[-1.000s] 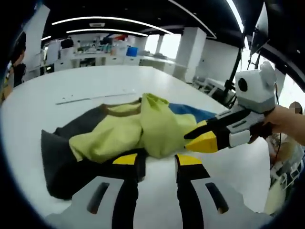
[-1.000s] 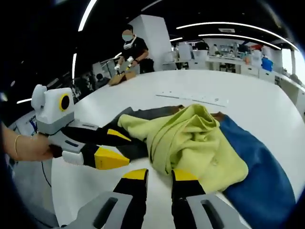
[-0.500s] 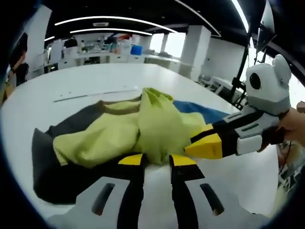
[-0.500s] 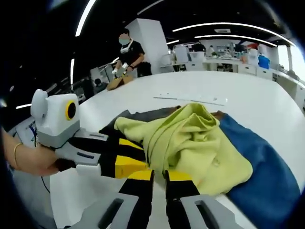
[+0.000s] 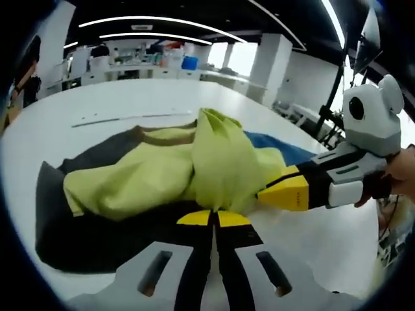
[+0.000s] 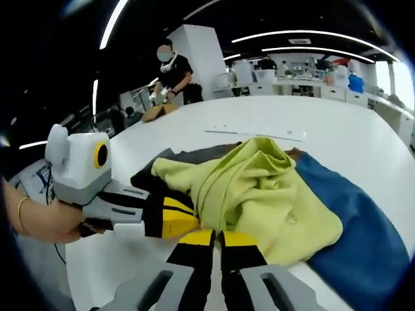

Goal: Fold the garment on the visible template until the final outline fits inside the template.

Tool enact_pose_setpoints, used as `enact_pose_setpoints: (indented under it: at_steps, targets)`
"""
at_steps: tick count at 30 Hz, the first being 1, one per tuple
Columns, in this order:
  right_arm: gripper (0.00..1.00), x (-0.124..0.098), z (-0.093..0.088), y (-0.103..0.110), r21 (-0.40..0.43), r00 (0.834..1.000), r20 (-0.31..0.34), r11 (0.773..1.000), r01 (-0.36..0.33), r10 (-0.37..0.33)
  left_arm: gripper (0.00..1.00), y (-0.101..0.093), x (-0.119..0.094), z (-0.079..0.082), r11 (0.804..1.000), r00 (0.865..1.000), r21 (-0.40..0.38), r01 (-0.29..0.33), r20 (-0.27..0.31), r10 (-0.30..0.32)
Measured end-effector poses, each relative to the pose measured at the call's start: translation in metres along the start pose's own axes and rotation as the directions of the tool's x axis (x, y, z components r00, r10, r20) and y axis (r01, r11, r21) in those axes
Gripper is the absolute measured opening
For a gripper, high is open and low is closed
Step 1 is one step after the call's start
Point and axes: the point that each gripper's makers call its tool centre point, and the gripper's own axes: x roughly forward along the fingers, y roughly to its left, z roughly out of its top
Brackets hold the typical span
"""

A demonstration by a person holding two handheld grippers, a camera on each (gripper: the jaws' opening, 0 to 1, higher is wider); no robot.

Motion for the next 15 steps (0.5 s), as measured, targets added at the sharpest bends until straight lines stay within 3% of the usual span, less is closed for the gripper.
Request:
enact_pose_setpoints:
  at_steps: [7, 15]
  targets:
    - [0.0, -0.009, 0.005, 0.004, 0.009, 1.0, 0.013, 1.0, -0.022, 0.022, 0.0, 0.001, -0.02, 0.005, 1.0, 1.0, 0.002, 0.02, 0.006, -0.02]
    - [0.0, -0.031, 0.014, 0.012, -0.001, 0.999, 0.029, 1.0, -0.031, 0.031, 0.0, 0.006, -0.051, 0.025, 1.0, 0.999, 0.006, 0.03, 0.043, -0.03]
